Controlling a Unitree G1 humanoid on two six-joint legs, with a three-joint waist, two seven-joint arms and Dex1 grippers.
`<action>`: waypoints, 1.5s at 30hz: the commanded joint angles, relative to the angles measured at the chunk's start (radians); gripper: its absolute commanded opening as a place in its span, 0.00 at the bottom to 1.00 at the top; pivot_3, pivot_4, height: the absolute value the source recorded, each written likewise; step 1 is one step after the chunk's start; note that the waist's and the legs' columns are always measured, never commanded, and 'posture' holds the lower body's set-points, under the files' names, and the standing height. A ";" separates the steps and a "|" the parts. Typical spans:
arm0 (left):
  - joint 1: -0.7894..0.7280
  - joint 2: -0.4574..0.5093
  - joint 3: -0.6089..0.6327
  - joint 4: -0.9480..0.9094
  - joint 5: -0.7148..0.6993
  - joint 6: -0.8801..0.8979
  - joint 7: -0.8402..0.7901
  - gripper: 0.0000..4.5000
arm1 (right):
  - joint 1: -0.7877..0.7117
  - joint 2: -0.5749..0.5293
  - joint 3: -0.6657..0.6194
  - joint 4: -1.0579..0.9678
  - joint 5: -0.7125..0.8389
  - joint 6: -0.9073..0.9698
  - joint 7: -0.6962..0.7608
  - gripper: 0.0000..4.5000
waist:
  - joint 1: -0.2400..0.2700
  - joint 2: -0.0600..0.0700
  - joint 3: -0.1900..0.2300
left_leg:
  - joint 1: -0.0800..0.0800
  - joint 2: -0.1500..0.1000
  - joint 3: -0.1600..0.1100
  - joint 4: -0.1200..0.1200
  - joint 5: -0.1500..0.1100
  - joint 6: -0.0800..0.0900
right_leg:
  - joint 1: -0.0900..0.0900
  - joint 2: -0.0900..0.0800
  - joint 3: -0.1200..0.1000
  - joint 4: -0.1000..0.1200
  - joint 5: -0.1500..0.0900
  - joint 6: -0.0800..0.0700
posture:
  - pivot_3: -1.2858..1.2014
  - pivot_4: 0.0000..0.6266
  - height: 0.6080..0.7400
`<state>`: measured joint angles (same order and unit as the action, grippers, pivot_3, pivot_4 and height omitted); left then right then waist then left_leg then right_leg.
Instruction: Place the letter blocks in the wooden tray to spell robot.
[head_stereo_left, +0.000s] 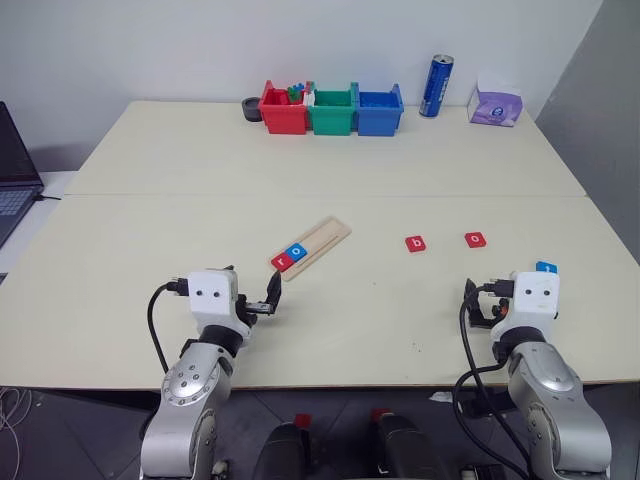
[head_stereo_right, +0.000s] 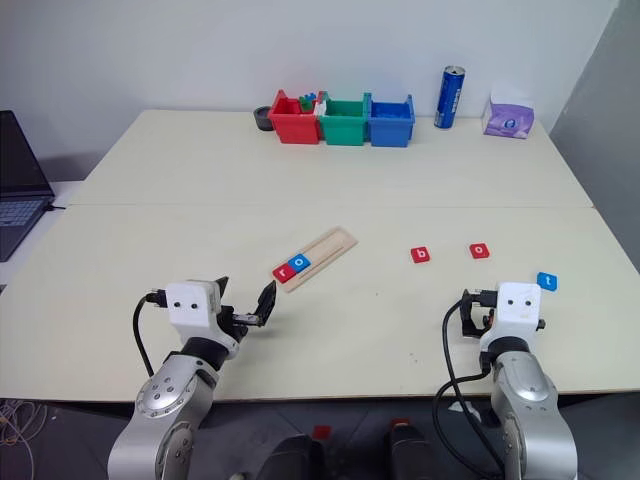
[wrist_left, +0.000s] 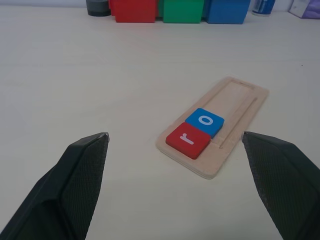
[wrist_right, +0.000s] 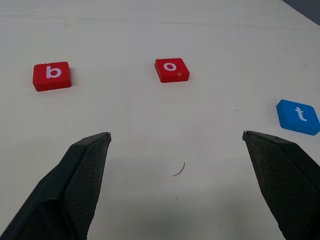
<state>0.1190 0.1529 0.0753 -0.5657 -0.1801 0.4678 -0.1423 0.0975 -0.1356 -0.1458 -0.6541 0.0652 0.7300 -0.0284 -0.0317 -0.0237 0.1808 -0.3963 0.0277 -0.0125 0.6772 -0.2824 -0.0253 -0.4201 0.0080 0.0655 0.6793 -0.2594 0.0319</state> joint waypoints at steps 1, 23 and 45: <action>-0.013 0.002 -0.001 -0.011 -0.008 -0.016 -0.005 1.00 | -0.005 -0.001 -0.018 -0.052 -0.009 -0.008 -0.008 1.00 | 0.000 0.000 0.000 | 0.000 0.000 0.000 0.000 0.000 0.000 | 0.000 0.000 0.000 0.000 0.000 0.000 | 0.52 0.24 1.00; -0.390 0.345 -0.036 0.522 -0.117 -0.145 -0.571 1.00 | -0.392 -0.515 -0.005 0.118 0.543 0.083 0.819 1.00 | 0.001 0.000 0.000 | 0.001 0.000 0.001 0.000 0.000 0.000 | 0.000 0.002 -0.005 0.000 0.003 -0.006 | 0.52 0.24 1.00; -0.572 0.332 -0.070 0.890 -0.058 -0.304 -0.700 1.00 | -0.392 -0.529 0.027 0.110 0.567 0.068 0.765 1.00 | 0.003 -0.001 0.001 | -0.001 0.000 -0.003 0.001 0.000 0.000 | 0.000 0.001 -0.008 0.000 0.003 -0.006 | 0.52 0.24 1.00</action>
<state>-0.4349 0.4857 0.0044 0.3271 -0.2389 0.1831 -0.8291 -0.2940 -0.6583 -0.0953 -0.5150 0.6141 0.8130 0.7402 -0.0290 -0.0247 0.1816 -0.3978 0.0280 -0.0156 0.6778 -0.2825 -0.0249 -0.4202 0.0091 0.0571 0.6797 -0.2564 0.0255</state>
